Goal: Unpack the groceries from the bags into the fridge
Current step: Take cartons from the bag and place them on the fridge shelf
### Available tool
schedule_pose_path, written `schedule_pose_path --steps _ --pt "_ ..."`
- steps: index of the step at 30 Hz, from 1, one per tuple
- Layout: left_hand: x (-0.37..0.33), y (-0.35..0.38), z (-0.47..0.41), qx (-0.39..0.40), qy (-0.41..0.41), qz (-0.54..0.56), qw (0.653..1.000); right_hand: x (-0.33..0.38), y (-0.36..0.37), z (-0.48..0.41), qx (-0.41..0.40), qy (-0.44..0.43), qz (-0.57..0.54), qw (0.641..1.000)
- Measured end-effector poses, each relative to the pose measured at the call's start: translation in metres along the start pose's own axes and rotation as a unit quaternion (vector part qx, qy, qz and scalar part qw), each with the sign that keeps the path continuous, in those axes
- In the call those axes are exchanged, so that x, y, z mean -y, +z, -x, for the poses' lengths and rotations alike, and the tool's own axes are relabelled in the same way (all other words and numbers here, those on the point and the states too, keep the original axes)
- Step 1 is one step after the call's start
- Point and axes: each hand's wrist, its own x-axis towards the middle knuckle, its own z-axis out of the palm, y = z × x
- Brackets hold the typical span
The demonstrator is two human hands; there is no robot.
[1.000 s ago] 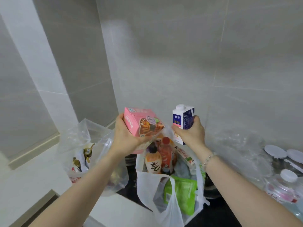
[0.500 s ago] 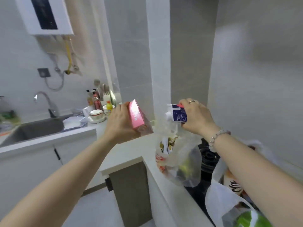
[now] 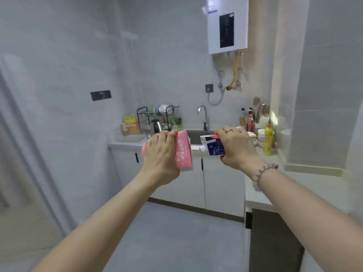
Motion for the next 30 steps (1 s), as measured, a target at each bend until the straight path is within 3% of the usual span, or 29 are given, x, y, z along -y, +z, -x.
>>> schedule_pose_path --steps 10,16,30 --pt "0.140 -0.116 0.102 -0.097 -0.107 -0.152 0.978 0.216 -0.034 -0.052 -0.070 -0.172 -0.136 0.973" --pt "0.185 -0.182 0.153 -0.136 -0.130 -0.230 0.955 0.301 -0.073 -0.049 -0.097 -0.243 -0.195 0.945" --pt "0.302 -0.291 0.285 -0.146 -0.225 -0.424 0.865 0.511 -0.150 -0.028 -0.196 -0.344 -0.283 0.874"
